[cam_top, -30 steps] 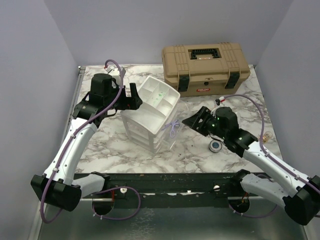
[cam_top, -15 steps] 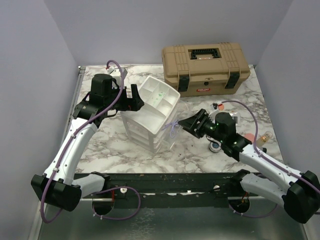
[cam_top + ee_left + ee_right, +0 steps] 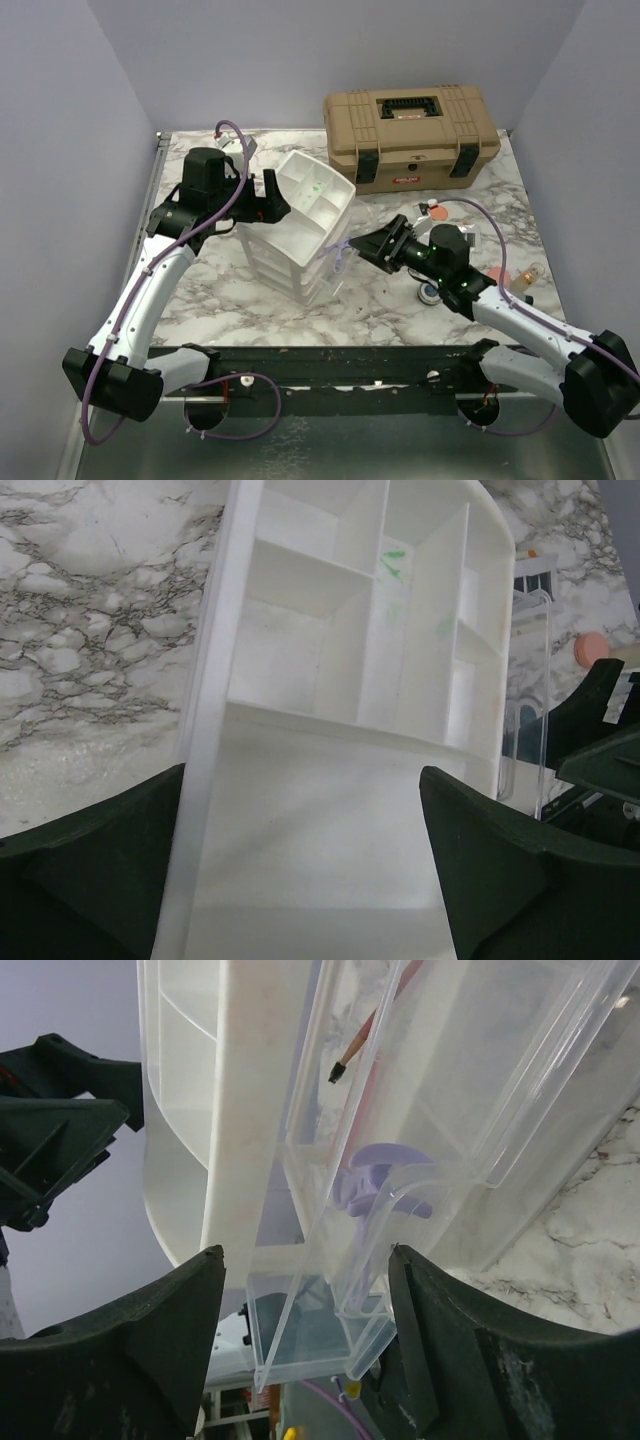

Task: Organize the makeup
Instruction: Close the drawer in the storage box.

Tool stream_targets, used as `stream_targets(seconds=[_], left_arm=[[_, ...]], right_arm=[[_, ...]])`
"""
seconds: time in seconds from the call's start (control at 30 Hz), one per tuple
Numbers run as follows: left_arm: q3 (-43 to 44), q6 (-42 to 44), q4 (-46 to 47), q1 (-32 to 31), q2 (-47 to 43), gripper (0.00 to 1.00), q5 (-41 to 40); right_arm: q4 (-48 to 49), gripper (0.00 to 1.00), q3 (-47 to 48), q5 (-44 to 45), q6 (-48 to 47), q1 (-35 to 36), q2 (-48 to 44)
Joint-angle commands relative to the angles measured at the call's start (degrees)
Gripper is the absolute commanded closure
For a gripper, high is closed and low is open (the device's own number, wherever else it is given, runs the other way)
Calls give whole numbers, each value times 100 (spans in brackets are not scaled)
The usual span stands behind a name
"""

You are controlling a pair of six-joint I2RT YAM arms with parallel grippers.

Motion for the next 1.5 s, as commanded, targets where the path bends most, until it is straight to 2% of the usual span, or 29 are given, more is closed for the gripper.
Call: stream_targets(seconds=[0.0,0.17,0.4,0.93,1.23,1.33,1.47], left_arm=[[42,50,-35,-14,48,4,276],[-6,24,-34,-17,39,5,430],[-64,47,-34,-28,-66,5,630],[-8,52,-35,-39,29,5,980],[41,100,-34,-65,92,5,906],[29,108,-35,-65,78,5,809],[-2,108,-35,-63,35,5,741]], right_arm=[[970,28,228,-595,312,28,338],[1592,26,27,-853,737,27,710],[2322,23,-302,-681,1025,12,760],[3817,23,265,-1312,1334,-176,2367],[5216,21,326,-1708,1851,-179,3034],[5380,19,57,-1581,1939,-186,2981],[5140,16,-182,-1428,1955,-230,2744]])
